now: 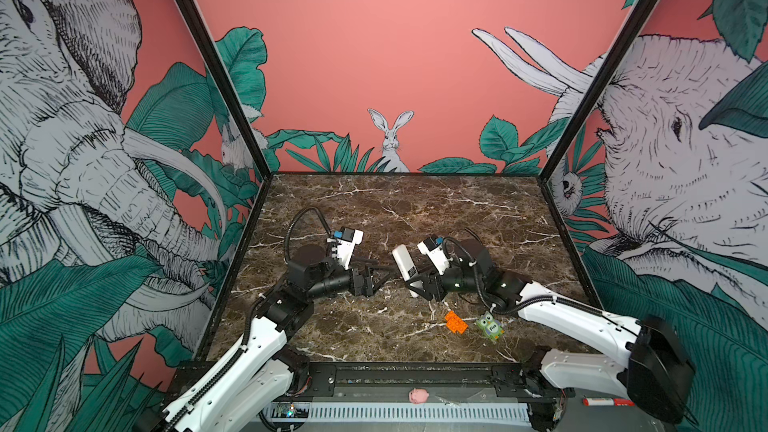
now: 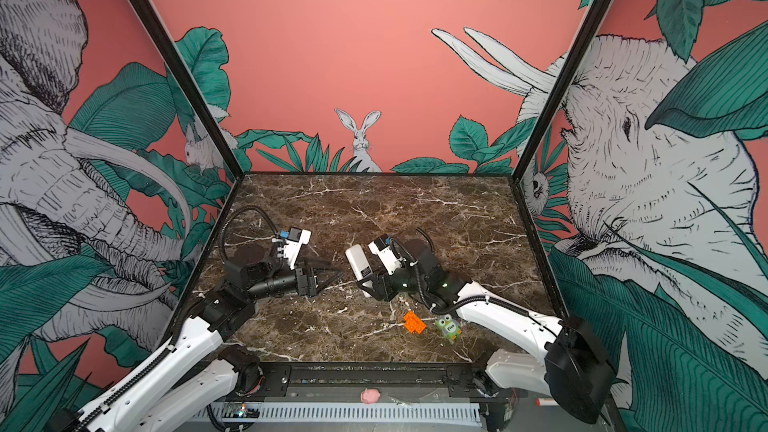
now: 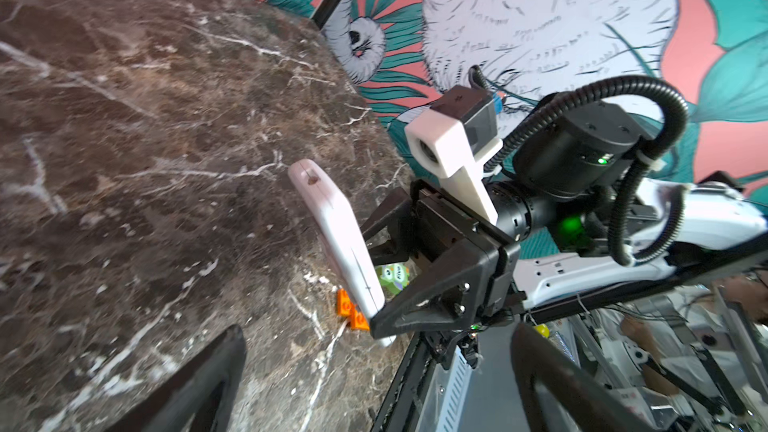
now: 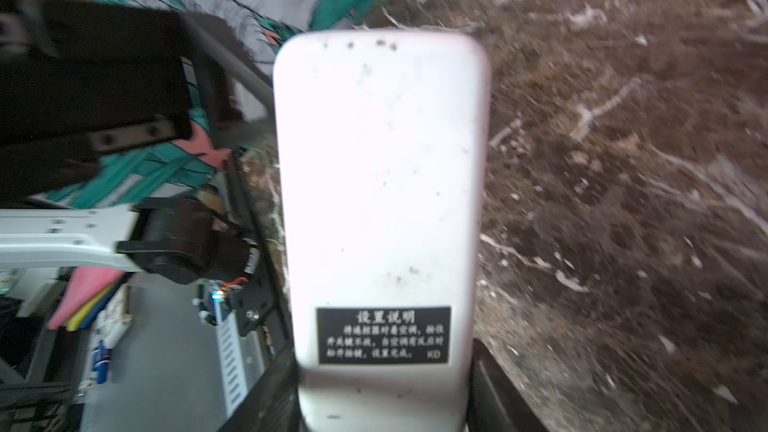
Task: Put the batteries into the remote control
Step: 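Lift the remote upright with the right gripper while the left gripper approaches, then grasp the raised remote's top end with the left gripper from the right gripper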
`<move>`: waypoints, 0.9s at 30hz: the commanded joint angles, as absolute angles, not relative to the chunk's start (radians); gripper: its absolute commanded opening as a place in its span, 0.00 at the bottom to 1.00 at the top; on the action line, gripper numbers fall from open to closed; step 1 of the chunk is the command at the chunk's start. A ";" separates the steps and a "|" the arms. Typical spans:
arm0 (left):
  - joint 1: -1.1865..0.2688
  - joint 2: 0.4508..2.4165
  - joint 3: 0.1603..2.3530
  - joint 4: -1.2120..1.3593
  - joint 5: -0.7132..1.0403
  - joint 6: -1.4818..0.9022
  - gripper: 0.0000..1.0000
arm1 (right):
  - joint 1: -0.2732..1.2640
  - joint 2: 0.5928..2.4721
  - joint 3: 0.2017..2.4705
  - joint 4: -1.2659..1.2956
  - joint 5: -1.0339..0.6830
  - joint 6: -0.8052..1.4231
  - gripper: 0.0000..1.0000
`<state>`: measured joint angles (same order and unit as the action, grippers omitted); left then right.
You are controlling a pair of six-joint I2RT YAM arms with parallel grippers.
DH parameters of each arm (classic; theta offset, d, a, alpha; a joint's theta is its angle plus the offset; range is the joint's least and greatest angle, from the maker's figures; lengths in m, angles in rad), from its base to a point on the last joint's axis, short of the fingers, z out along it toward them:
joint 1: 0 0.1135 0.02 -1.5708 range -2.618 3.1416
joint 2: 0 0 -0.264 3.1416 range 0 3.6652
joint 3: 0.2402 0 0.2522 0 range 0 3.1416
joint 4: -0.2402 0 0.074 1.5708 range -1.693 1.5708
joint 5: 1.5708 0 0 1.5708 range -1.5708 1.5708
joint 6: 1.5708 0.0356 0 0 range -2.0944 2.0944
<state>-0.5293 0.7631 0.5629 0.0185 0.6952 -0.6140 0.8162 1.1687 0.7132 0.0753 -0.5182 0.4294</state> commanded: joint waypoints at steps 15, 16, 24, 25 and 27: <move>-0.543 0.847 0.687 0.311 0.951 -0.744 0.97 | 0.816 1.138 0.722 0.517 -0.805 0.593 0.00; -0.547 0.849 0.691 0.311 0.955 -0.744 0.97 | 0.816 1.137 0.725 0.524 -0.809 0.597 0.00; -0.579 0.863 0.706 0.341 0.966 -0.755 0.93 | 0.816 1.144 0.741 0.592 -0.850 0.642 0.00; -0.591 0.865 0.710 0.337 0.966 -0.749 0.91 | 0.816 1.147 0.741 0.608 -0.853 0.653 0.00; -0.608 0.872 0.716 0.335 0.969 -0.744 0.87 | 0.816 1.155 0.741 0.636 -0.860 0.673 0.00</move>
<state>-0.5858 0.8680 0.6746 0.2981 0.9436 -0.7433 0.8162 1.1484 0.7136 0.5064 -0.8249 0.6350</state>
